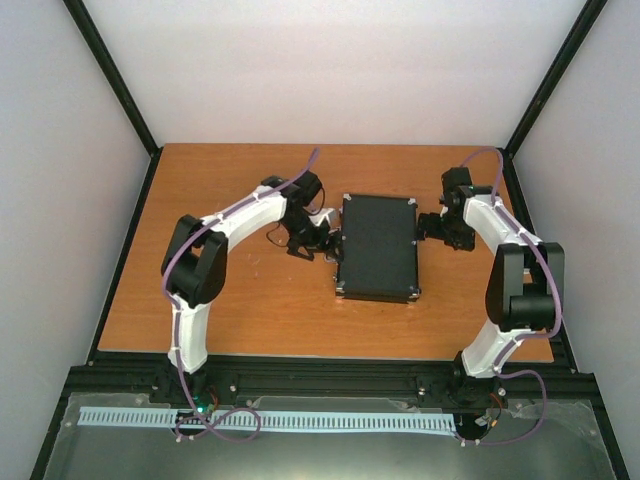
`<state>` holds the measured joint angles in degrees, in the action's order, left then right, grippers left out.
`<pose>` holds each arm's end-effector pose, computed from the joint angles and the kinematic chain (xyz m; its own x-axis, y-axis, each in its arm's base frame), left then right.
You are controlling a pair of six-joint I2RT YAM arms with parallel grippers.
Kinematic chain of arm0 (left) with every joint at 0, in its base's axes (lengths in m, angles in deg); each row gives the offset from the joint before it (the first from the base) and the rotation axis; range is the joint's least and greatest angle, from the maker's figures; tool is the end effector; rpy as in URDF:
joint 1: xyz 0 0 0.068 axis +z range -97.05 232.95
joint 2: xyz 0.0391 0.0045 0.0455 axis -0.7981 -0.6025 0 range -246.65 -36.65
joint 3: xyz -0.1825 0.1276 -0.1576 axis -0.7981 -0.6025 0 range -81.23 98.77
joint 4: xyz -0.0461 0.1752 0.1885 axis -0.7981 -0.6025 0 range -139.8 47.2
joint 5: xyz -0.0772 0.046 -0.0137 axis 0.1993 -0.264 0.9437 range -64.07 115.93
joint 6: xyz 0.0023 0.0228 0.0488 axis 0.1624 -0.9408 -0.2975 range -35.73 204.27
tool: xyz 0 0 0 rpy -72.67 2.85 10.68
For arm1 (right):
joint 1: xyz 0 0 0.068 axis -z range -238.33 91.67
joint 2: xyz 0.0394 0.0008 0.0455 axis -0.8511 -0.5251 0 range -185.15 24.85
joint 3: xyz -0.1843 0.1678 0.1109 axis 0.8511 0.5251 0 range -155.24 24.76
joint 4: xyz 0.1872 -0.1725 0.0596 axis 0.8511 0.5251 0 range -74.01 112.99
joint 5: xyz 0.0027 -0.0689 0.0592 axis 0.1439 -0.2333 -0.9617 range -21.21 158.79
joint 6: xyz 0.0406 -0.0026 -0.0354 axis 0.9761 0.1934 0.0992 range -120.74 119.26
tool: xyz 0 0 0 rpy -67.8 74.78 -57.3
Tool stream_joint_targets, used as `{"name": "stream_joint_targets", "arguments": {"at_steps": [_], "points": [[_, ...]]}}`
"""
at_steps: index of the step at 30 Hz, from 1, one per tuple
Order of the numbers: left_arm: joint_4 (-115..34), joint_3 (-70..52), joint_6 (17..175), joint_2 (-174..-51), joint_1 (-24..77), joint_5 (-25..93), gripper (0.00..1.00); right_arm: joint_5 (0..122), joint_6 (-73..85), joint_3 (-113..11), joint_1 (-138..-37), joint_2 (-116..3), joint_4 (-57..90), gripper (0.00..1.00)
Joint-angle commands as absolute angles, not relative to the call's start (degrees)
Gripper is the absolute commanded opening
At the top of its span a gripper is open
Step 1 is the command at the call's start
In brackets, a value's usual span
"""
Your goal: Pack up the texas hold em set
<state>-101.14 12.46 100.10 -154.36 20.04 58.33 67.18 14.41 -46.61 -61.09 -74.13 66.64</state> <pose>0.3294 -0.2359 0.1992 -0.9419 0.3353 0.0169 0.2719 0.7916 -0.5472 0.3279 0.0169 0.2066 -0.9580 0.2153 -0.1894 0.2036 0.9758 0.0798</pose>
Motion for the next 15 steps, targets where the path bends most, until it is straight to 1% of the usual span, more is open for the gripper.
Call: {"name": "stream_joint_targets", "arguments": {"at_steps": [1,7,11,15], "points": [[-107.29,17.66,95.35,-148.91,23.2,51.21,1.0,70.12,10.73,-51.91,-62.2,-69.3,66.1,1.0],[-110.57,26.19,96.27,-146.07,25.88,43.11,1.0,68.87,9.17,-55.9,-62.2,-66.04,64.42,1.0],[-109.34,29.35,97.9,-146.26,25.97,40.56,1.0,66.84,10.07,-58.44,-62.39,-66.22,63.64,1.0],[-108.19,31.58,100.0,-147.11,26.05,35.63,1.0,68.56,9.92,-60.88,-62.55,-66.92,63.51,1.0]]}}
